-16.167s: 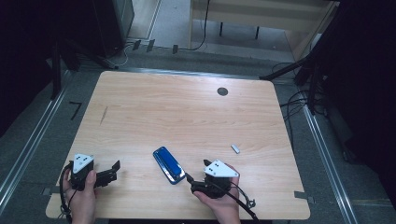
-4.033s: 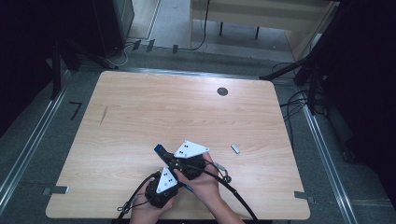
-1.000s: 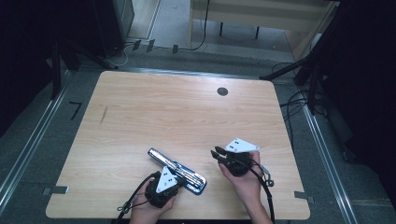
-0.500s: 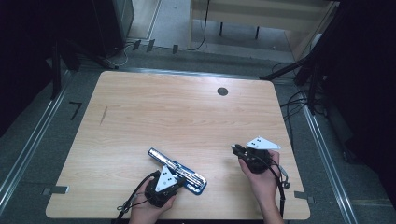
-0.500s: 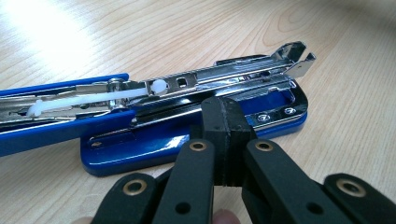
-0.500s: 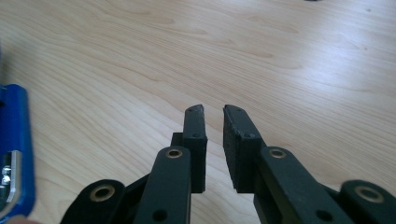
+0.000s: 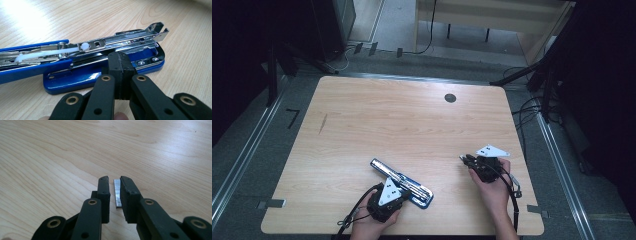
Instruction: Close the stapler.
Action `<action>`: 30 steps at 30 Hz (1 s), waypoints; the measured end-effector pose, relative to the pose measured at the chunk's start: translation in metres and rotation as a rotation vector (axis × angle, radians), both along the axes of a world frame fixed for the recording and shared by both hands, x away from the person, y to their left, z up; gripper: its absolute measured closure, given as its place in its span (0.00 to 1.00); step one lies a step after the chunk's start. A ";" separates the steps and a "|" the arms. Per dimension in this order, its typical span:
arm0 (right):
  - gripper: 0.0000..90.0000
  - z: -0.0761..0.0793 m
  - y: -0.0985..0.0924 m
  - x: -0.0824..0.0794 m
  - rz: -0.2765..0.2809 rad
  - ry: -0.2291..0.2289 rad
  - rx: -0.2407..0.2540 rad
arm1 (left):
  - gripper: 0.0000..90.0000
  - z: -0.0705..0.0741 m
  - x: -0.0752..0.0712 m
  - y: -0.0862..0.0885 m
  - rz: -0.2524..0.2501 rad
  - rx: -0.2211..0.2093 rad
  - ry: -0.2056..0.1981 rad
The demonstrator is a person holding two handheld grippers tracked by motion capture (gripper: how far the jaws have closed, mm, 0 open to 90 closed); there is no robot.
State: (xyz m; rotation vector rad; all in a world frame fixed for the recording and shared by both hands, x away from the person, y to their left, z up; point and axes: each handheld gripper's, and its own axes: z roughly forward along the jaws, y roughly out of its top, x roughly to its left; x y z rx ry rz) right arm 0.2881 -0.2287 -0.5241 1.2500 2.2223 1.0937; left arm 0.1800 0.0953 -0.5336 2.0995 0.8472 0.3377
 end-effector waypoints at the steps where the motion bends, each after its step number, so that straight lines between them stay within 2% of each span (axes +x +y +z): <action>1: 0.89 -0.001 -0.001 0.001 0.002 0.003 0.004 | 1.00 0.000 0.000 0.000 -0.001 -0.002 0.001; 9: 0.87 -0.006 -0.003 0.006 0.021 0.020 0.015 | 1.00 0.000 0.000 0.000 0.000 0.001 -0.001; 30: 0.85 -0.016 -0.006 0.012 0.001 0.044 0.016 | 1.00 0.000 0.000 0.000 -0.001 -0.002 0.001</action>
